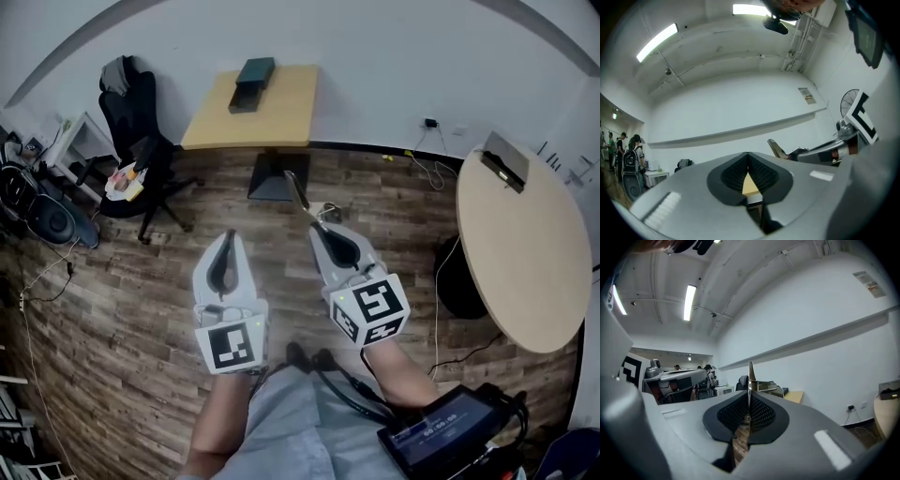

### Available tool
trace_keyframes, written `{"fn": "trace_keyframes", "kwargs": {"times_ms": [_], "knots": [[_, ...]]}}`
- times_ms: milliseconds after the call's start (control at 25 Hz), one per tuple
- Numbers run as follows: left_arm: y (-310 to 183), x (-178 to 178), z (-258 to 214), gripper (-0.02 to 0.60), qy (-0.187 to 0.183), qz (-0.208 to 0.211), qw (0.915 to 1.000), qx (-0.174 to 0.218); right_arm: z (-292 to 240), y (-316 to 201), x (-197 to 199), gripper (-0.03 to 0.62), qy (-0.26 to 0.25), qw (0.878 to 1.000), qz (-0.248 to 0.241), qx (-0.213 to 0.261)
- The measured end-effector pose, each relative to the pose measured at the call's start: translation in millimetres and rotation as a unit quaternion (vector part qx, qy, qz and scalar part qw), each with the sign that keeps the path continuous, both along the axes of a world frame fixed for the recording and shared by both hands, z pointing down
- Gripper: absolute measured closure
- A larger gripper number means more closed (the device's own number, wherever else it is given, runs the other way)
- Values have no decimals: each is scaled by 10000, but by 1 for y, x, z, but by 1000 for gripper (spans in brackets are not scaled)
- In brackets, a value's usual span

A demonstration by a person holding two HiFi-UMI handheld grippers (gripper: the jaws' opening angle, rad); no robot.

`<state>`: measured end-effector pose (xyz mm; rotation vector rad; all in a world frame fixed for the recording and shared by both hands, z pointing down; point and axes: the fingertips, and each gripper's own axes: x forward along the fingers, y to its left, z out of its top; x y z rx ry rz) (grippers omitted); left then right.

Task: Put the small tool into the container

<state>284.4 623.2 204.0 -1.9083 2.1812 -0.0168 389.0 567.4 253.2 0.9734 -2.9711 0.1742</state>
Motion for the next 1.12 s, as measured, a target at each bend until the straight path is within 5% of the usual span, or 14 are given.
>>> {"fn": "trace_keyframes", "kwargs": {"times_ms": [160,480,1120], "knots": [[-41,13,8,571,-23,-208,9995,-248,7,-52,20,589,-39,9998,-42,-181],[-66,-25,27,571,115,-455,9984,-321,28,-90,-9,589,73,9994,-134,-302],[-205,-205,16,570,299,-397,9988,-20,19,-226,-187,589,184,9994,-146,-242]]}}
